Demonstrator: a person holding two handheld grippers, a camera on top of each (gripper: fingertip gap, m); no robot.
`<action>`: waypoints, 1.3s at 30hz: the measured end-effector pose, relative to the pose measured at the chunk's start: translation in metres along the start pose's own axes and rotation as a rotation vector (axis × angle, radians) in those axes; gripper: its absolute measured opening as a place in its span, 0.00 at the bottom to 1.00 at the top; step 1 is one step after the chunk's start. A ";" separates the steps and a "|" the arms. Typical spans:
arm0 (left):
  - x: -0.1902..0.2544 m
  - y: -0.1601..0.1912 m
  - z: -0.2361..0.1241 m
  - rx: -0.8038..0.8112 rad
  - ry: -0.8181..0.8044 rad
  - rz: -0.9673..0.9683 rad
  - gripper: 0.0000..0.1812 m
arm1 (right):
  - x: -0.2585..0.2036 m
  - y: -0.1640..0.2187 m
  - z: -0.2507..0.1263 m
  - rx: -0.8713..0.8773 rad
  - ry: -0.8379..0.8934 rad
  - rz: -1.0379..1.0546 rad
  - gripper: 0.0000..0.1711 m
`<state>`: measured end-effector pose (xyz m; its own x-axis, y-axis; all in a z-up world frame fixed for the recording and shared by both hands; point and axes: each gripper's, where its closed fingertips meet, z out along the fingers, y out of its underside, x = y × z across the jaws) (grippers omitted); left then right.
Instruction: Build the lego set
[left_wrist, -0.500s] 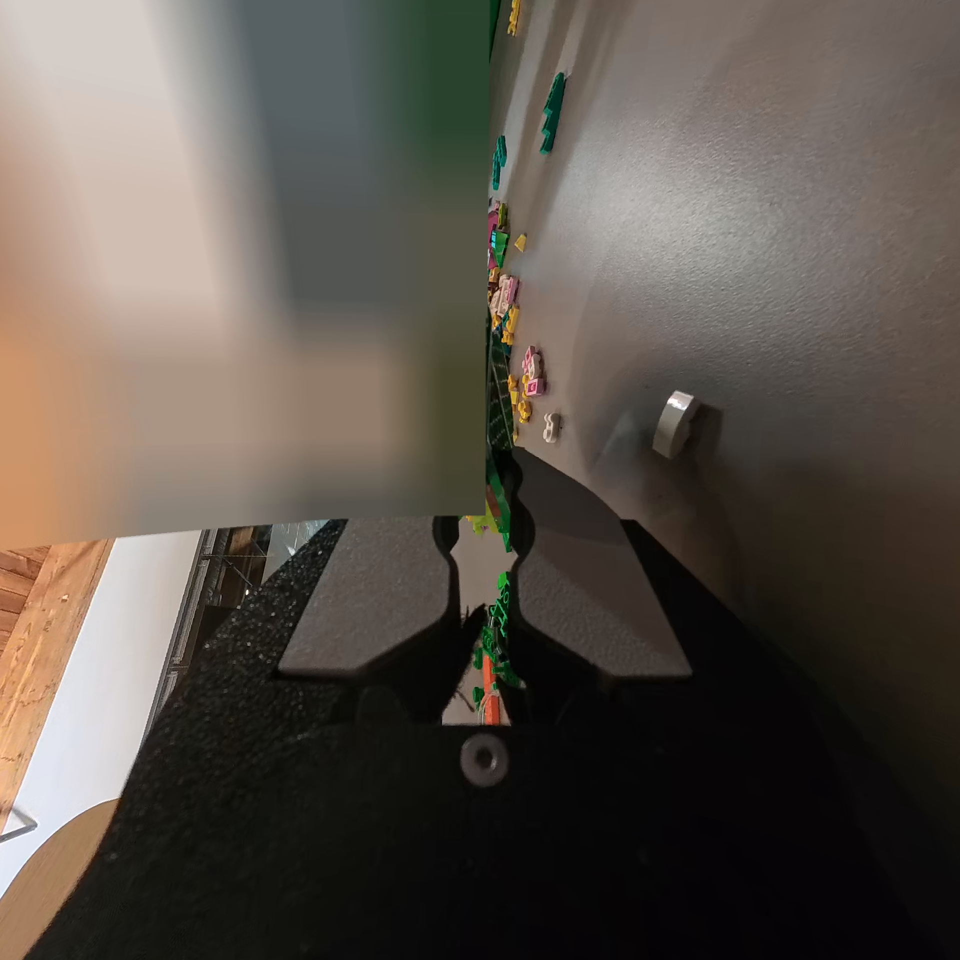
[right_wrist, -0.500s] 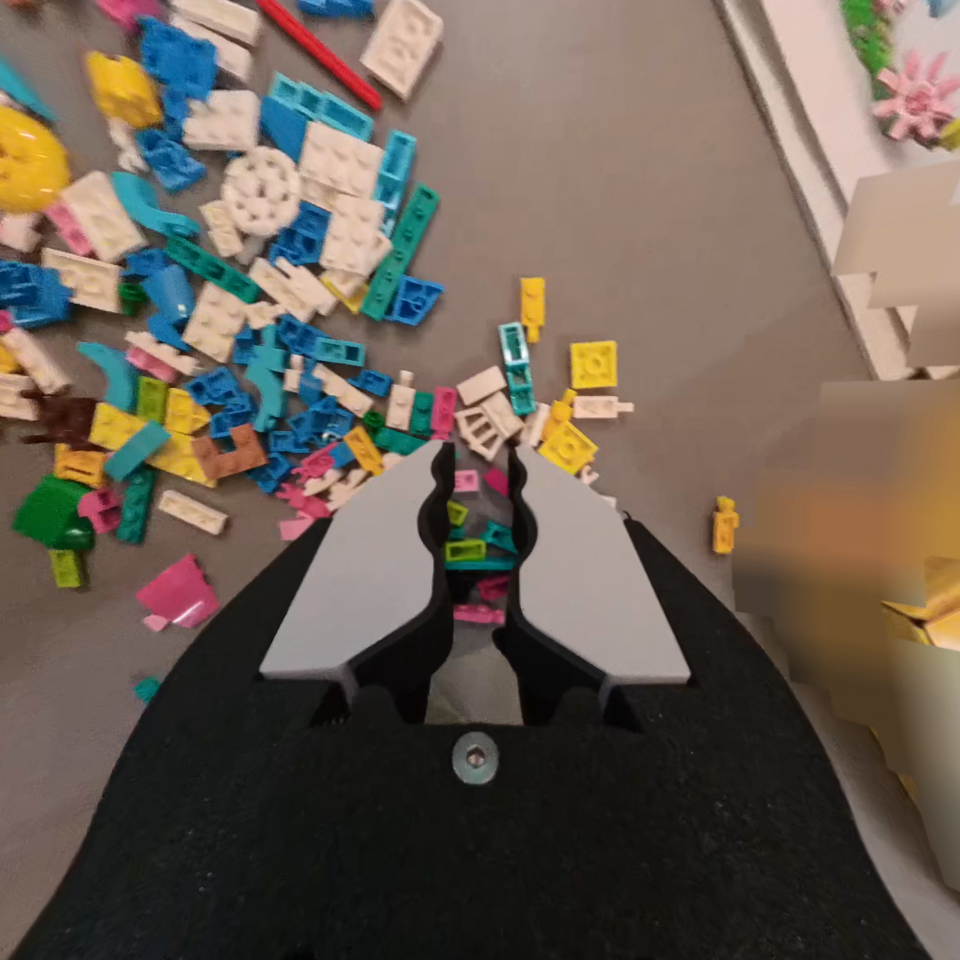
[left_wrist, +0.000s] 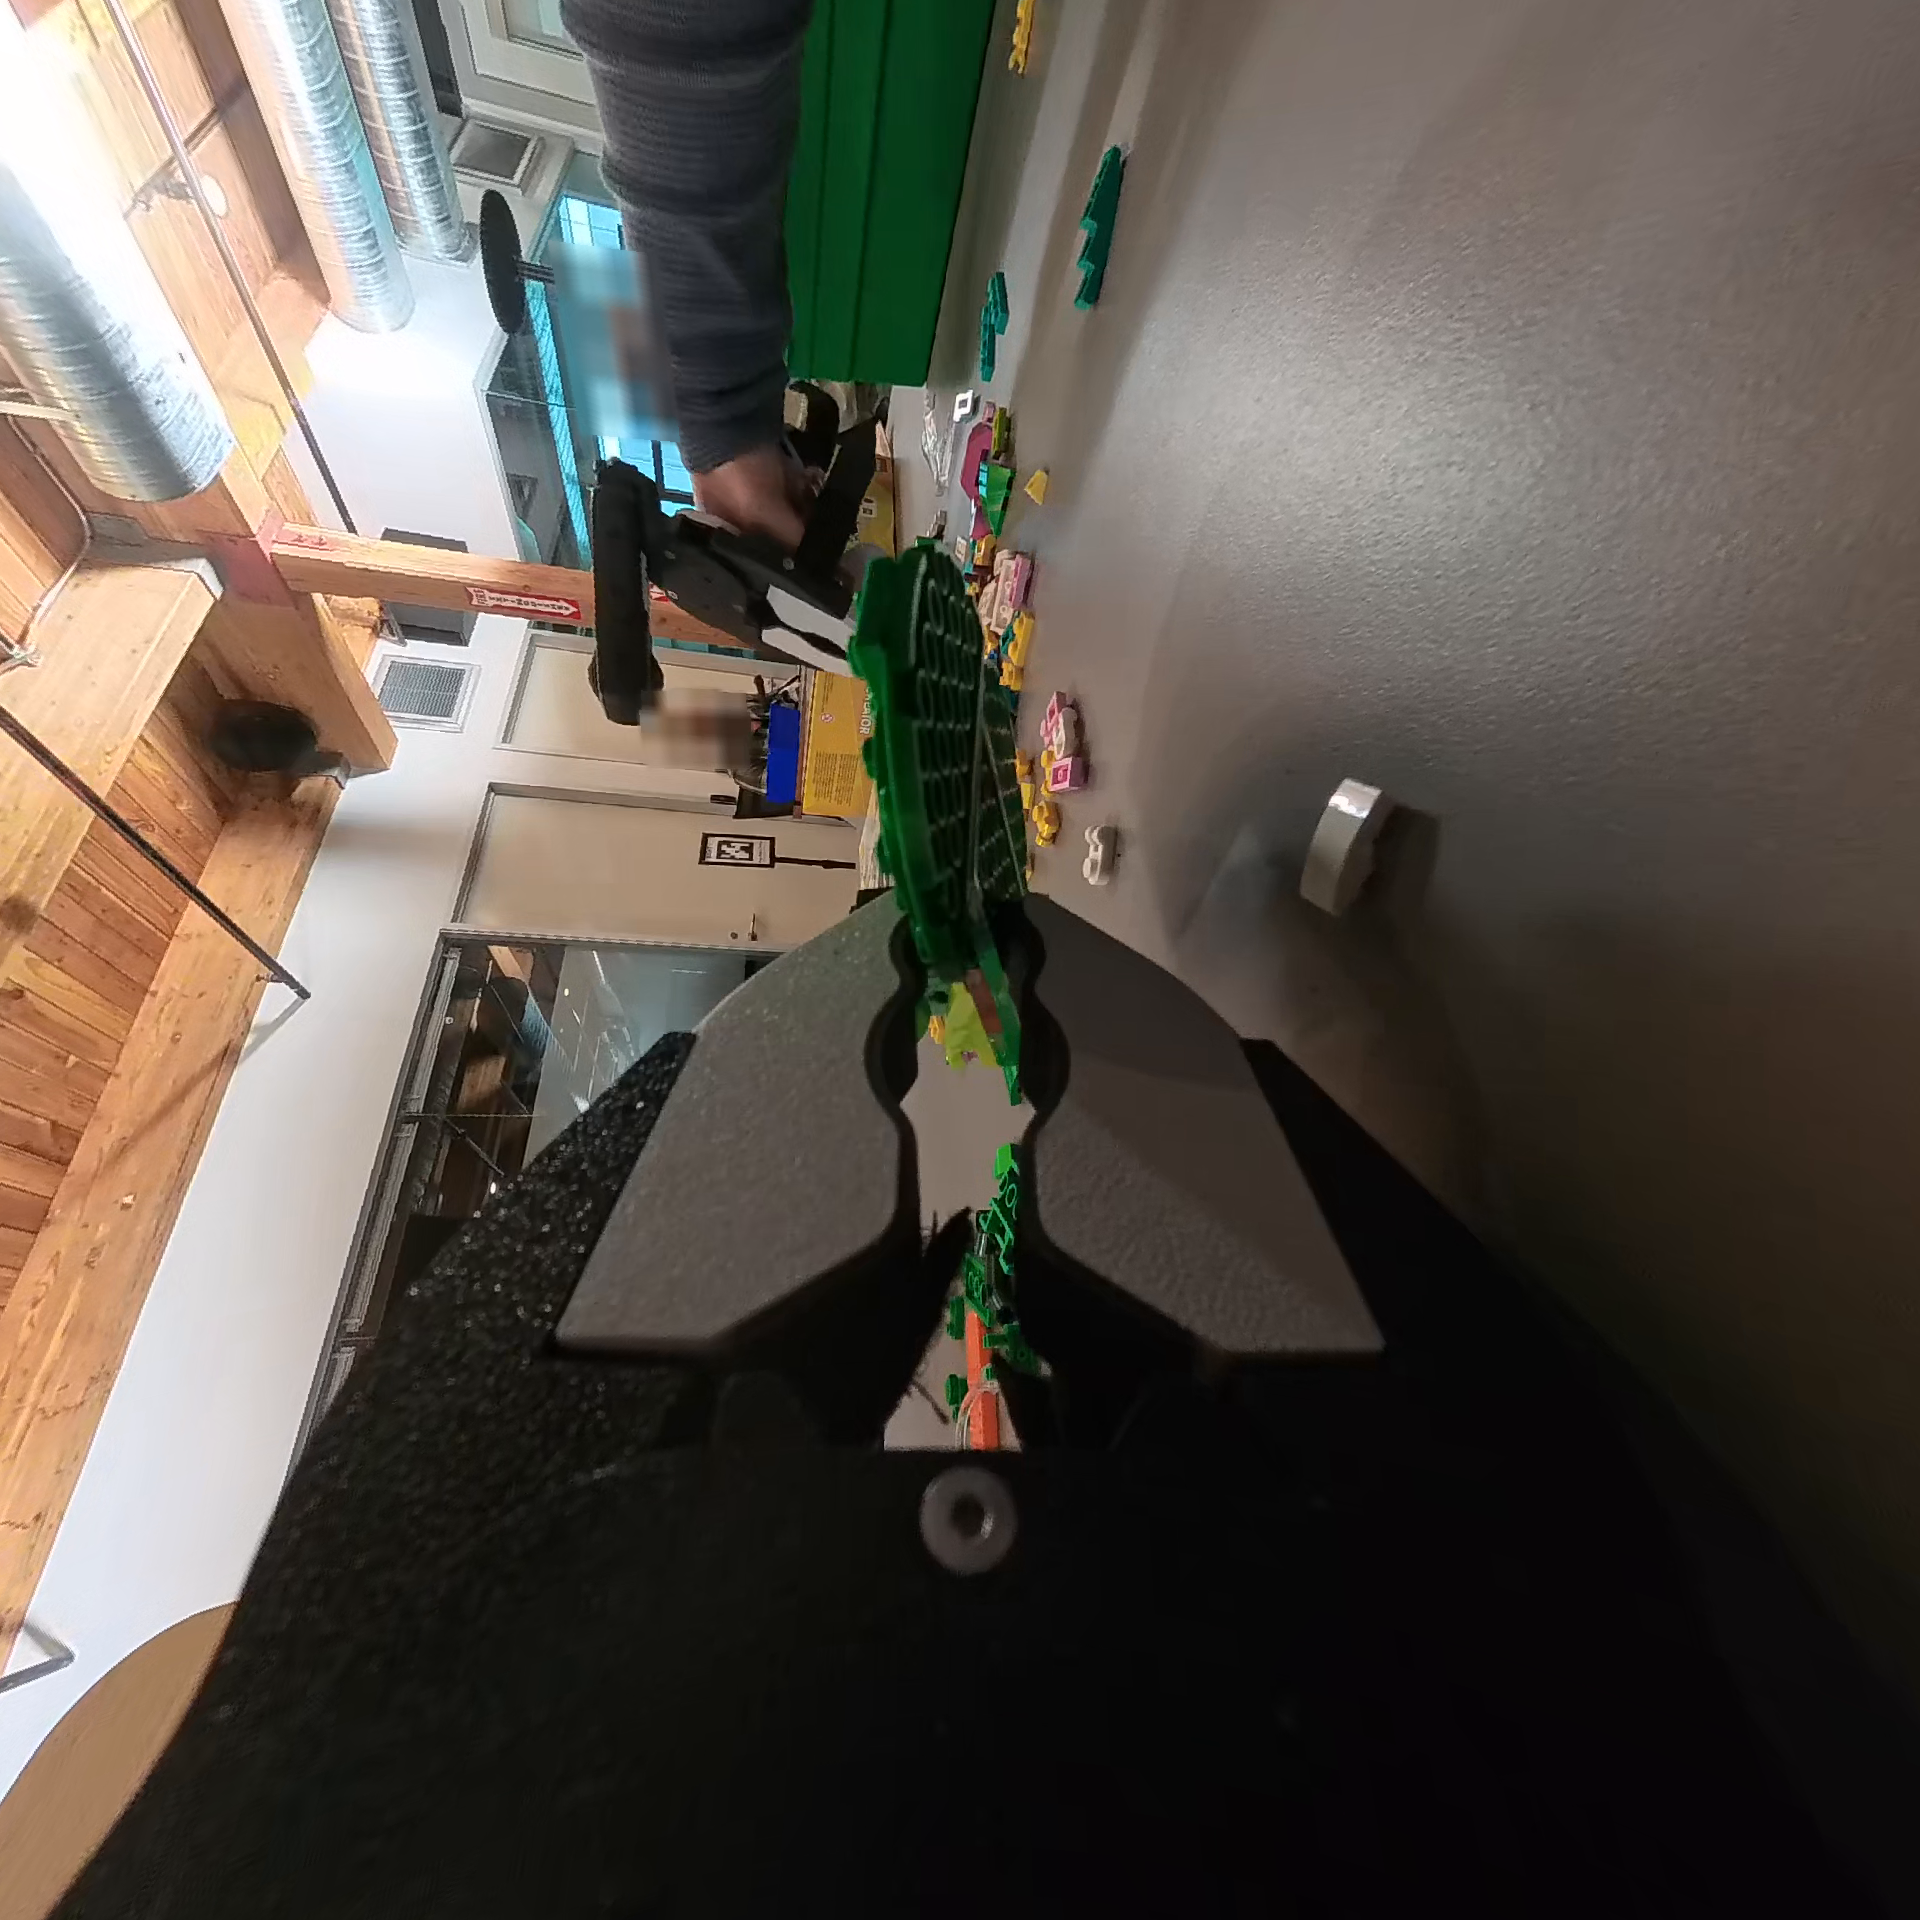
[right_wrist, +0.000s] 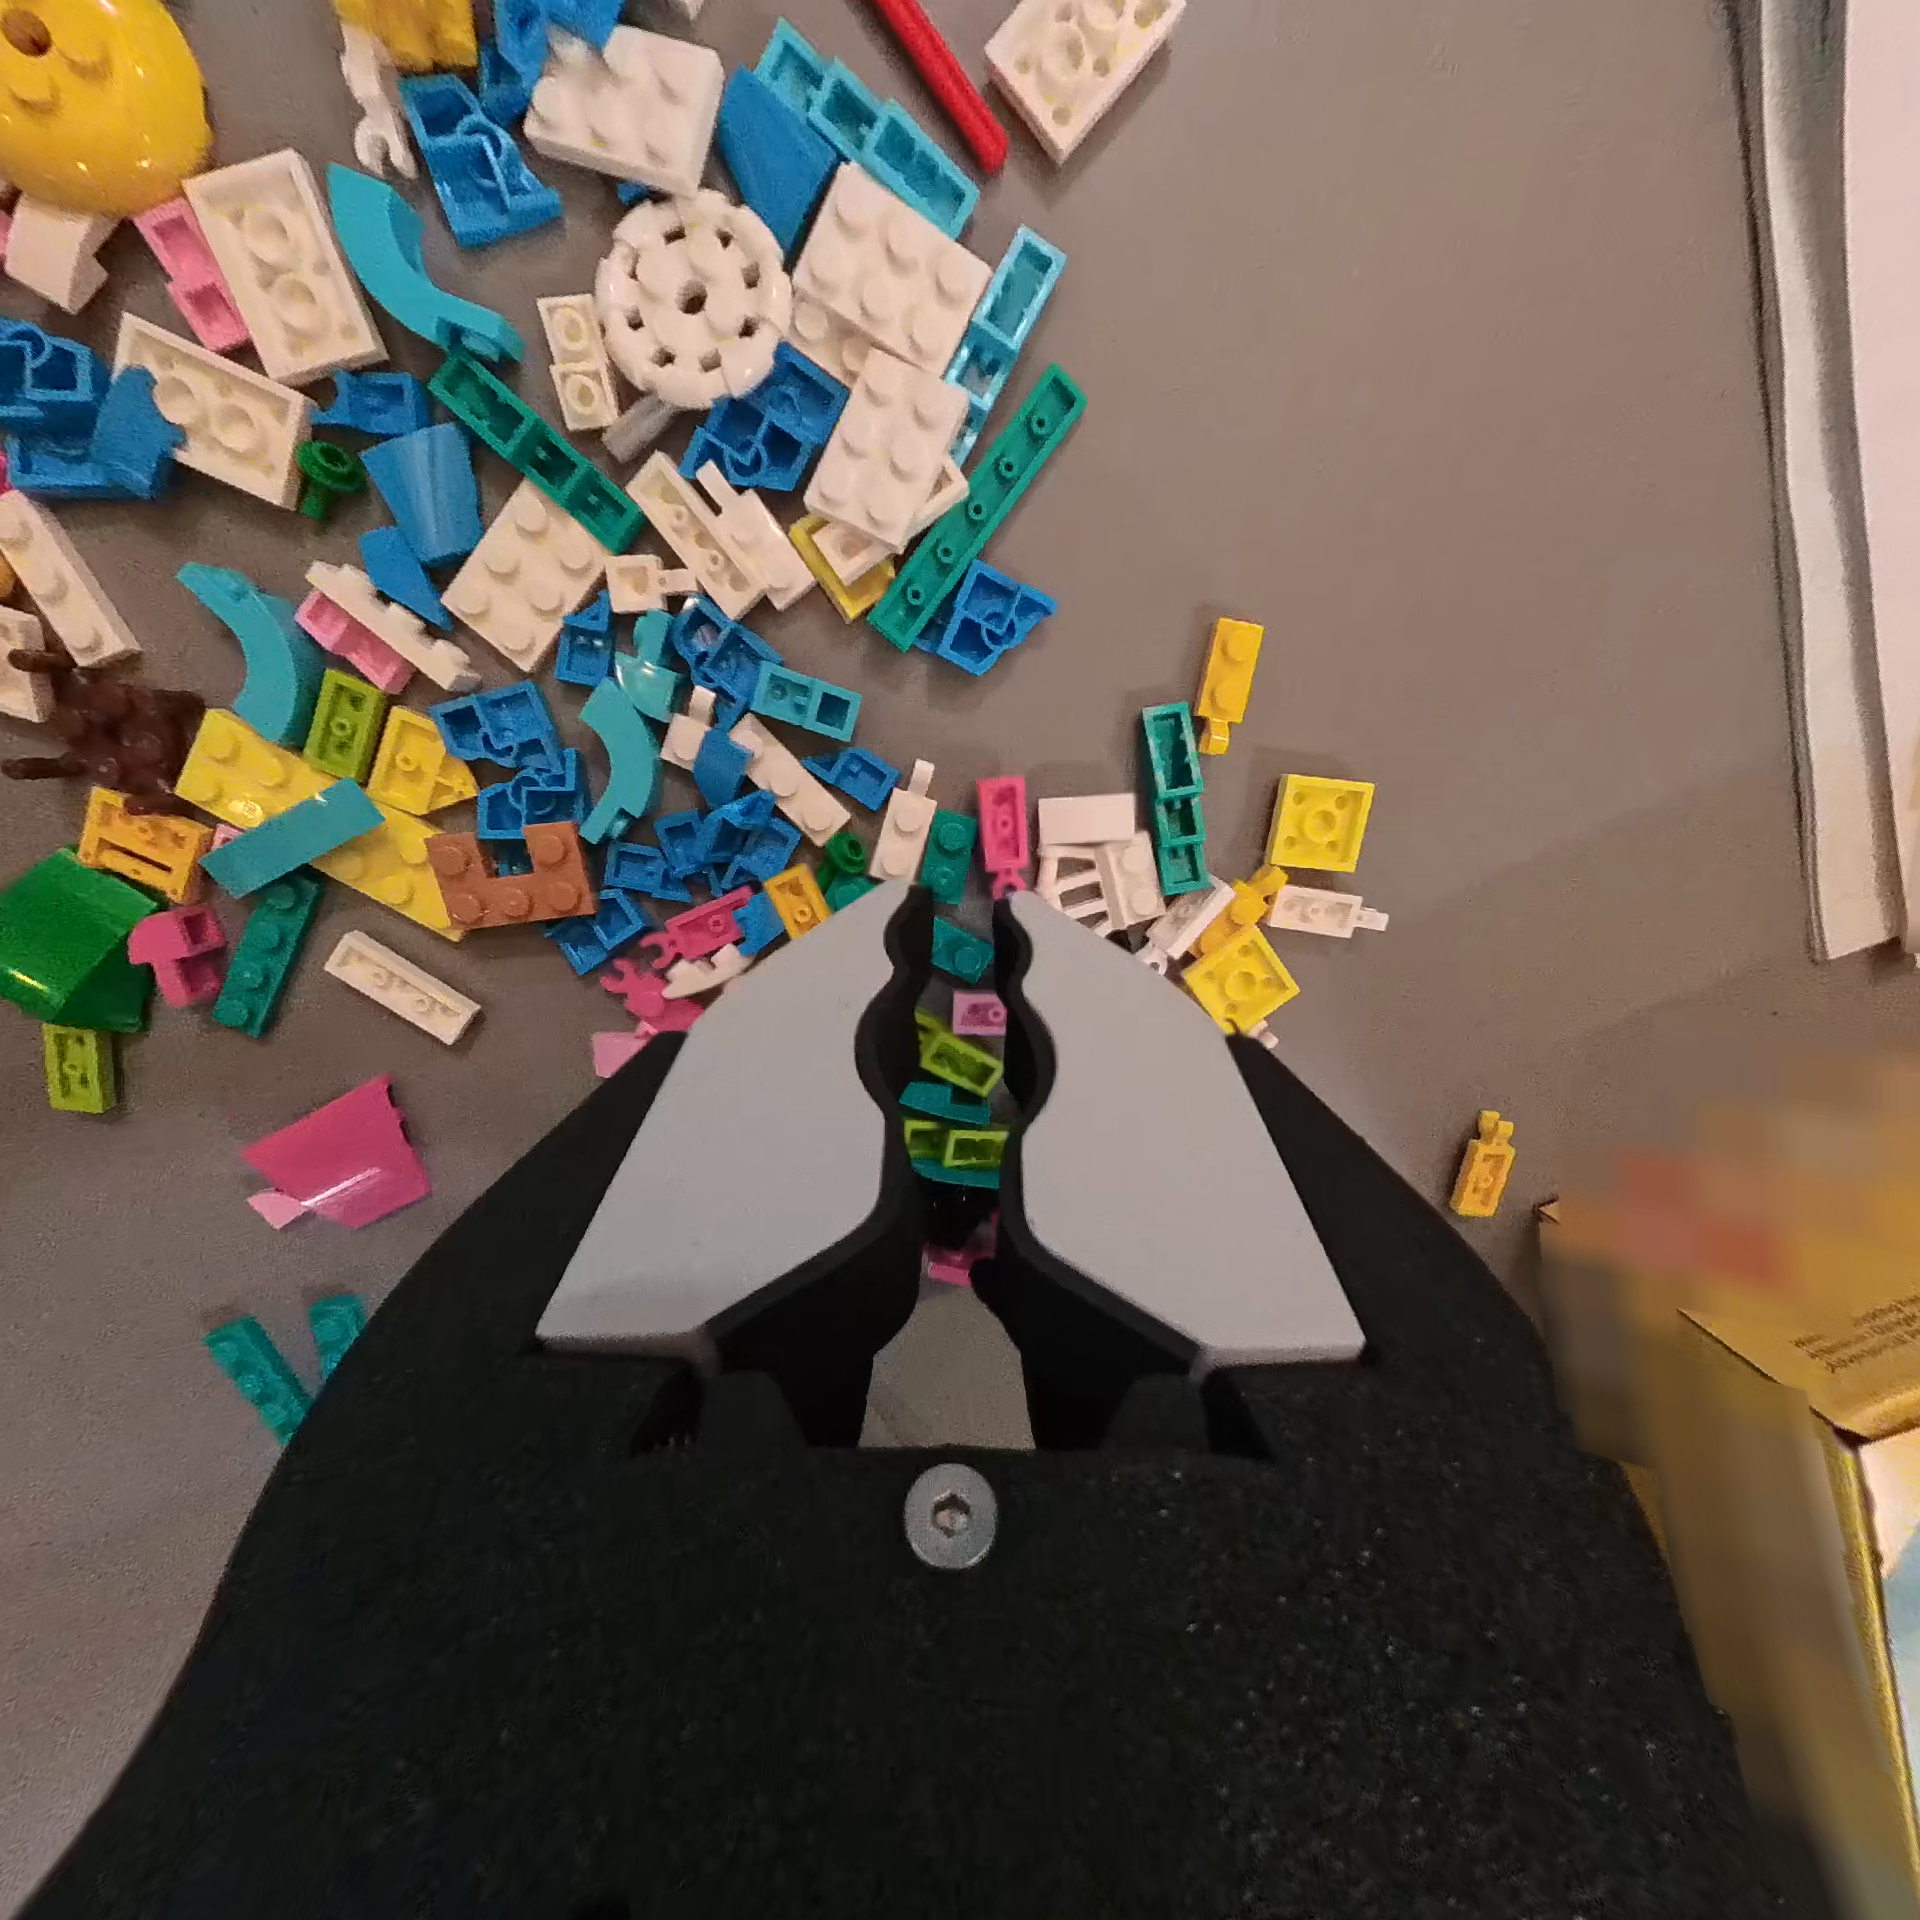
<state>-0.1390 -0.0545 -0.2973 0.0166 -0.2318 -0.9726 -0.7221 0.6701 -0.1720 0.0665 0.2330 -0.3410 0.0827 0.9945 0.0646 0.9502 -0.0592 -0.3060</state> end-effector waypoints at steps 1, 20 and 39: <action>0.000 0.000 0.000 0.000 0.000 -0.001 0.07 | -0.002 -0.001 0.000 0.003 -0.008 -0.008 0.07; 0.001 0.000 0.001 0.002 0.007 0.000 0.08 | -0.003 -0.001 0.003 0.033 -0.053 -0.003 0.04; -0.006 -0.003 0.002 0.015 -0.014 -0.030 0.07 | -0.236 -0.027 -0.024 -0.091 -0.447 -0.274 0.04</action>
<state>-0.1352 -0.0536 -0.2916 0.0481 -0.2423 -0.9690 -0.7109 0.6732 -0.2036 0.0284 -0.0025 -0.3251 -0.2896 0.9133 -0.2865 0.9428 0.2206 -0.2499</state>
